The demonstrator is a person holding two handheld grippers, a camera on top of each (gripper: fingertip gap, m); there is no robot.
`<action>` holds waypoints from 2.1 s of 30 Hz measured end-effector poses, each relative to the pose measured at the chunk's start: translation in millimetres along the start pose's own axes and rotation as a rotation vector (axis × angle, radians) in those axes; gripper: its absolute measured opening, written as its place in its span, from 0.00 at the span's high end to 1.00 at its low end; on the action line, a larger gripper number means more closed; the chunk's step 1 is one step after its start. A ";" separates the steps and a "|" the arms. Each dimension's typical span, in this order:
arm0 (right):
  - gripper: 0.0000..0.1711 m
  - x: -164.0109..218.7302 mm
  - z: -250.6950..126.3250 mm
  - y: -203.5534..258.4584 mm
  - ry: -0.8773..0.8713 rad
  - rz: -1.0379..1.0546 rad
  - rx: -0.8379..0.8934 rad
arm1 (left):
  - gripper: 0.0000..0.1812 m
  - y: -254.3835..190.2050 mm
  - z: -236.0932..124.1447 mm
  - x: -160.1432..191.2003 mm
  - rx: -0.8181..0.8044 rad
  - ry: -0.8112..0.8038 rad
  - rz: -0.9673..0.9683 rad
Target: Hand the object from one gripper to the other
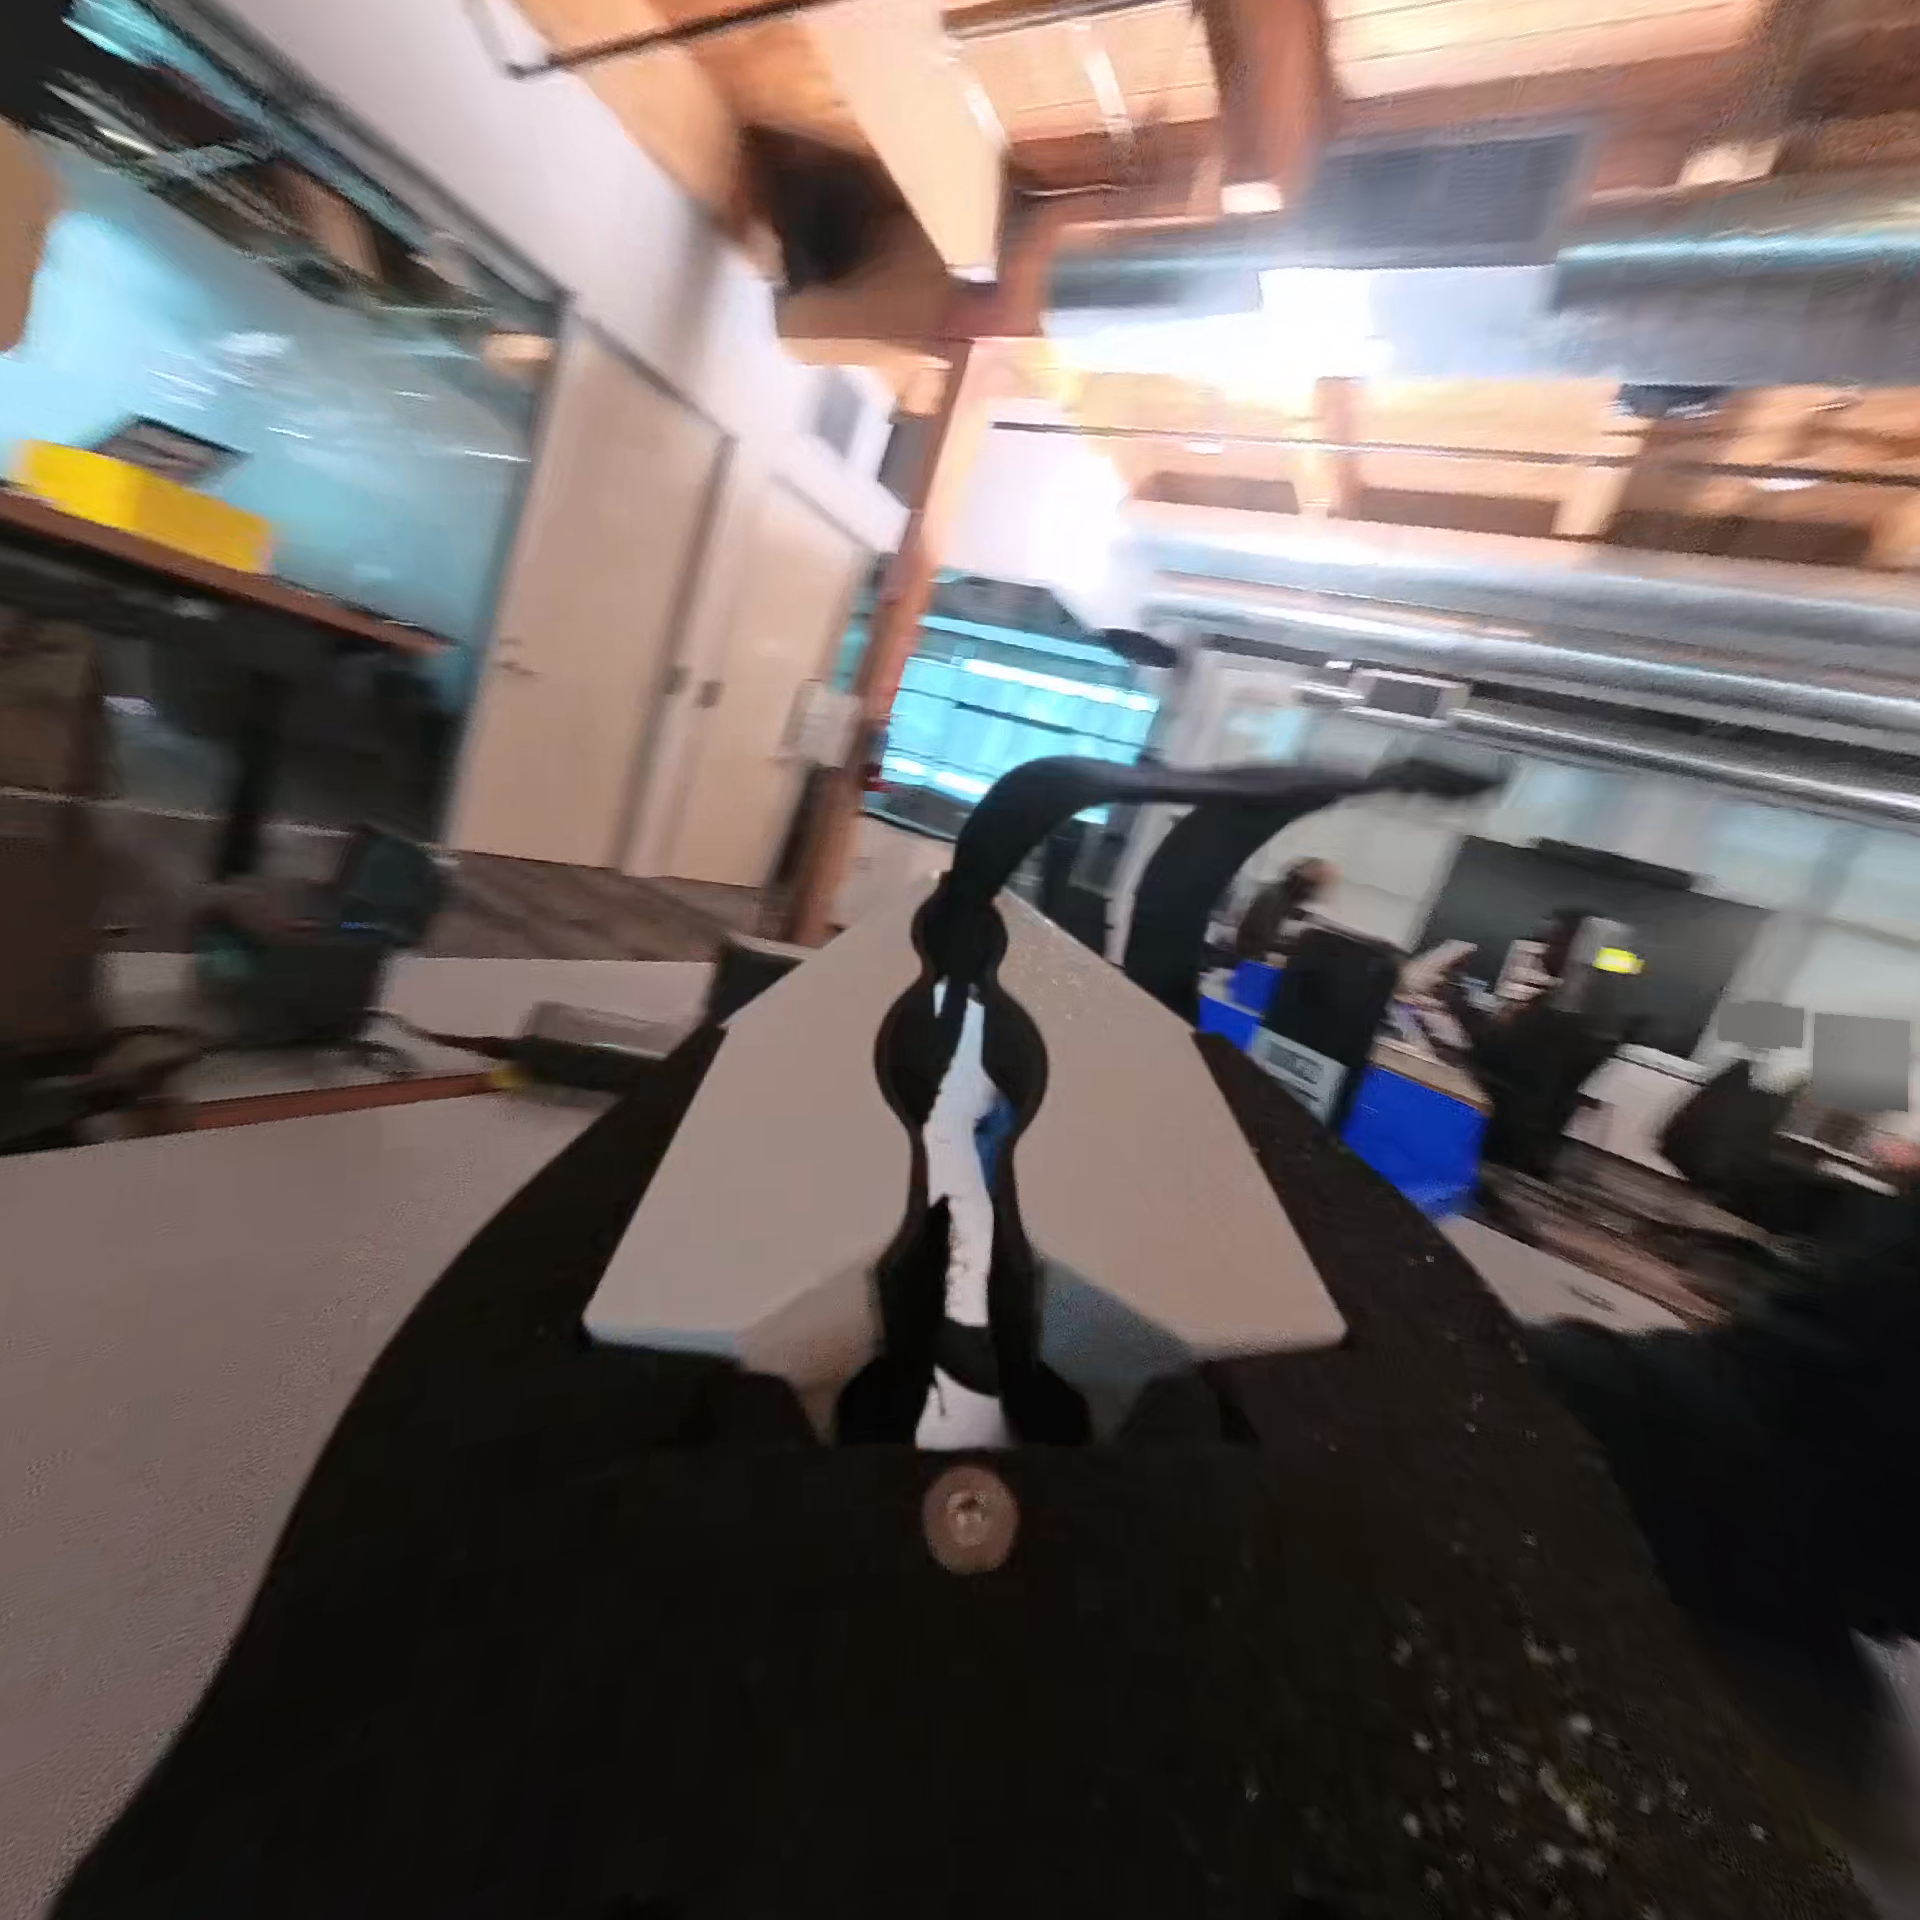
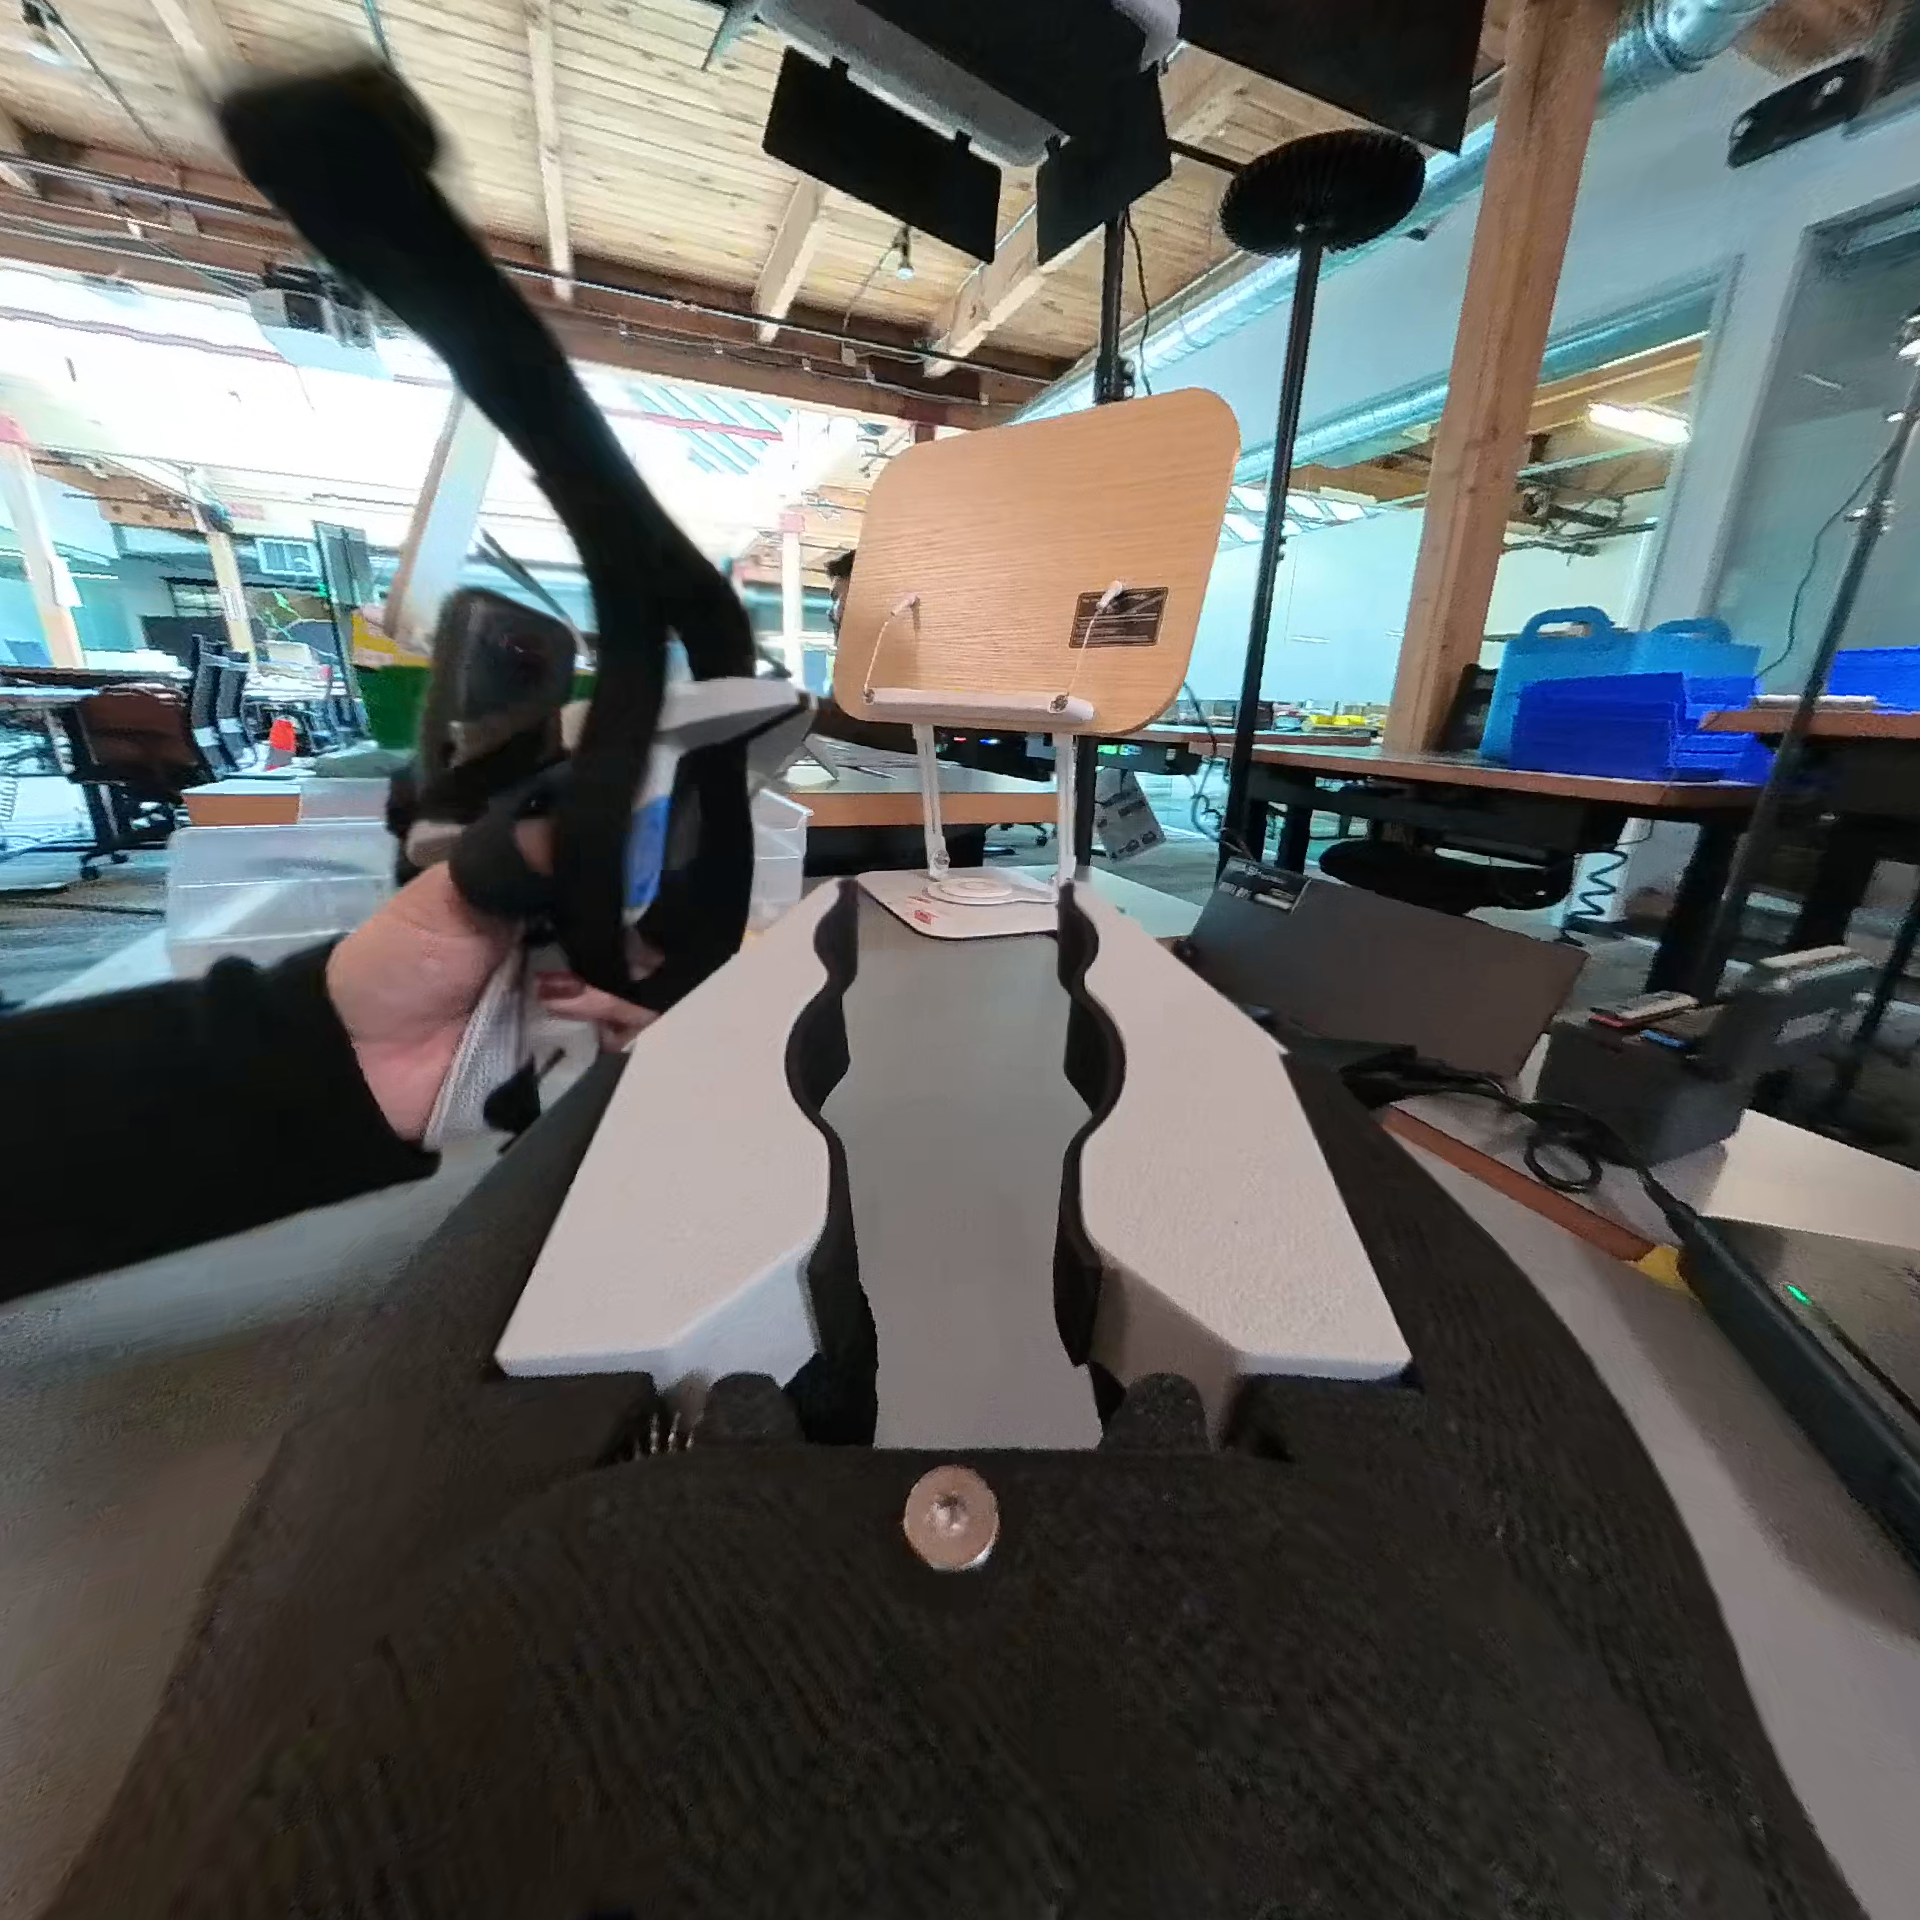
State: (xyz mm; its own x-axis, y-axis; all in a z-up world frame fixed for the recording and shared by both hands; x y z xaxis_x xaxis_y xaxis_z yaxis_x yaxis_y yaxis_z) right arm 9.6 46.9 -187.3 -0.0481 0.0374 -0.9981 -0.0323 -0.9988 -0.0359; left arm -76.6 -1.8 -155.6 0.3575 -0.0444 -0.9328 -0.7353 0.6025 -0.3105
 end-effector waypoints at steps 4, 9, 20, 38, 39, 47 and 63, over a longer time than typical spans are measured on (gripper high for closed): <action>0.78 1.5 0.8 0.9 0.024 0.000 -0.056 | 1.00 -19.2 7.1 25.2 0.247 0.055 -0.099; 0.76 5.1 -1.1 15.9 0.077 0.037 -0.271 | 1.00 -19.1 17.8 48.5 0.360 0.187 -0.261; 0.70 -1.8 -1.7 38.5 0.037 0.041 -0.385 | 1.00 -25.1 31.1 74.0 0.404 0.373 -0.434; 0.99 -9.8 -10.7 -1.2 -0.004 0.062 -0.127 | 0.63 5.8 36.8 74.0 0.114 0.321 -0.379; 0.98 -10.8 -13.0 -9.4 -0.008 0.027 -0.041 | 0.63 8.2 33.7 68.4 0.087 0.286 -0.334; 0.98 4.1 -11.8 -28.5 0.261 -0.683 0.528 | 0.59 -30.7 37.8 61.3 0.412 0.252 -0.448; 0.73 12.6 -0.9 -17.3 0.218 -0.255 0.180 | 1.00 -32.9 38.4 59.3 0.181 0.280 -0.052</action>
State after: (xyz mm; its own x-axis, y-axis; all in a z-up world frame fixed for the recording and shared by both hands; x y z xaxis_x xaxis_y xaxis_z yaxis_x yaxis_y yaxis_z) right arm 10.4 64.6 -199.3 0.1966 0.2575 -0.9461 -0.1919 -0.9361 -0.2946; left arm -9.1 6.3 -193.7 0.2015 -0.2807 -0.9384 -0.5974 0.7240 -0.3449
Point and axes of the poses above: each gripper's, where its closed fingertips meet, z out along the fingers, x out of its underside, y = z × x across the jaws, the point moved 2 cm from there along -z, back along the fingers, and after that the axes turned 13 degrees about y, right-handed, at the moved point
